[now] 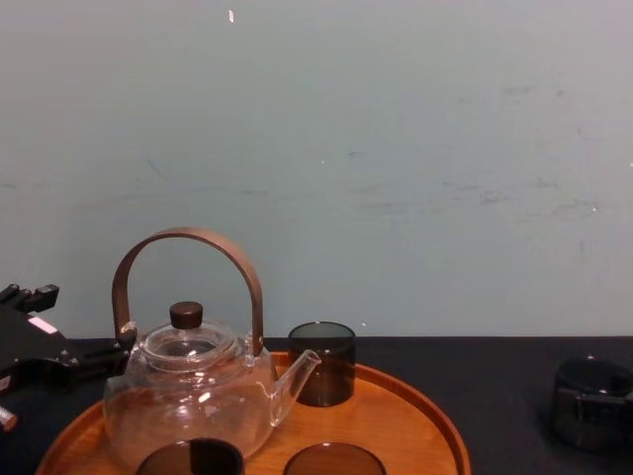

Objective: Pick up the glass from the table and place it on the tray.

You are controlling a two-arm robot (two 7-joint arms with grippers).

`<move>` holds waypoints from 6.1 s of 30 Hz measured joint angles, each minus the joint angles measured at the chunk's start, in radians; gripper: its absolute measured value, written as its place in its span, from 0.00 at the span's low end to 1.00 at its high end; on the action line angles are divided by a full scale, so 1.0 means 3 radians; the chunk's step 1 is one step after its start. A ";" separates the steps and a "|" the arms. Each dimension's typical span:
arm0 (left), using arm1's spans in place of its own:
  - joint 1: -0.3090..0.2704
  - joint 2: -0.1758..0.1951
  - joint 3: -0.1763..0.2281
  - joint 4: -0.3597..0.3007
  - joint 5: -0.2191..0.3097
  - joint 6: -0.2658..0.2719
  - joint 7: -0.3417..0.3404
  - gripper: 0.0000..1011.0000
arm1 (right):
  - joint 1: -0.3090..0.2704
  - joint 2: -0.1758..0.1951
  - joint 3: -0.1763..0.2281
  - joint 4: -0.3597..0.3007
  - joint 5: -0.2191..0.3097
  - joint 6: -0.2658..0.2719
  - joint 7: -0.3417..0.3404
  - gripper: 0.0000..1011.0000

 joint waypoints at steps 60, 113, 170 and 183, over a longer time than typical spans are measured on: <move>0.0000 0.0000 0.0000 0.0000 0.0000 0.0000 0.0000 0.99 | -0.0041 0.0091 -0.0318 -0.0738 -0.0226 0.0221 0.0017 0.90; 0.0000 0.0000 0.0000 0.0000 0.0000 0.0000 0.0000 0.99 | 0.0605 -0.0490 -0.0872 0.0116 -0.0451 -0.0025 0.0358 0.90; 0.0000 0.0000 0.0000 0.0000 0.0000 0.0000 0.0000 0.99 | -0.0360 0.0248 -0.0606 -0.1568 -0.0291 0.0659 -0.0216 0.99; 0.0000 0.0000 0.0000 0.0000 0.0000 0.0000 0.0000 0.99 | -0.0950 0.0522 -0.0055 -0.2147 -0.0213 0.0630 -0.0648 0.99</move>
